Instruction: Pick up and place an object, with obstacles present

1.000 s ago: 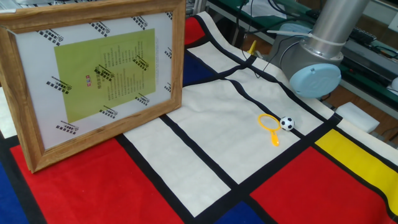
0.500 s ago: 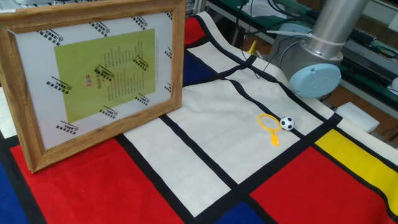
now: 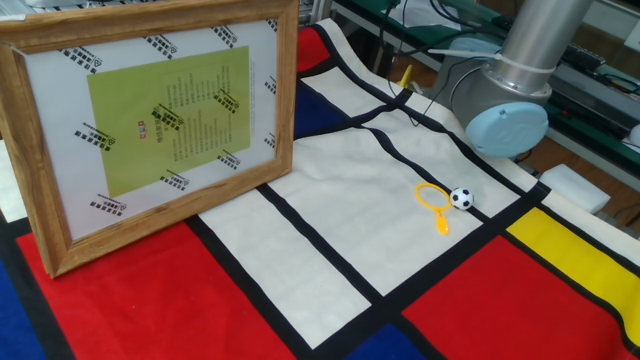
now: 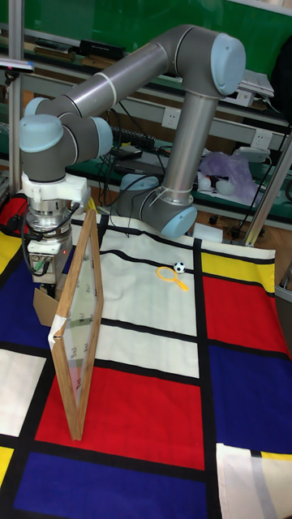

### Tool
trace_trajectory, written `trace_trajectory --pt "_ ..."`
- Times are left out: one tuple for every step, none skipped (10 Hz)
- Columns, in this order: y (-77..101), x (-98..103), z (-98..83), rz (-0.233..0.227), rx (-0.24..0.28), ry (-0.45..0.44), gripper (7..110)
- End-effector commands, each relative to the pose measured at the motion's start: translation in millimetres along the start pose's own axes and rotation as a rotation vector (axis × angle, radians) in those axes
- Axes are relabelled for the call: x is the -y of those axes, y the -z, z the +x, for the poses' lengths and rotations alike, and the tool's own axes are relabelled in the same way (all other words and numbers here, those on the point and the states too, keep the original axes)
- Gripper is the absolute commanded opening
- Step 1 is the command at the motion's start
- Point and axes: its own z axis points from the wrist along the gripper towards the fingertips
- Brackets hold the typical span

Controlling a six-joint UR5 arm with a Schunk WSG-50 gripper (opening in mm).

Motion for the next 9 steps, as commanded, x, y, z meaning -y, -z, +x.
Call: trace_trajectory --pt "0.6 1.0 -2.9 0.003 0.015 -0.009 66" --pt "0.6 0.6 -2.8 0.002 0.015 -0.012 66" --pt "0.4 0.2 -2.2 0.0 0.014 -0.017 66" --pt "0.2 -0.9 -1.8 -0.004 0.013 -0.018 22" --pt "0.2 -2.9 -2.7 -0.012 0.017 -0.023 22" --pt "0.3 -4.1 -4.6 -0.017 0.025 -0.03 7" --pt "0.5 -4.8 -4.8 -0.021 0.024 -0.032 7" --pt "0.7 -4.8 -4.6 -0.02 0.023 -0.024 7" --pt "1.0 -6.2 -3.5 -0.026 0.019 -0.015 7"
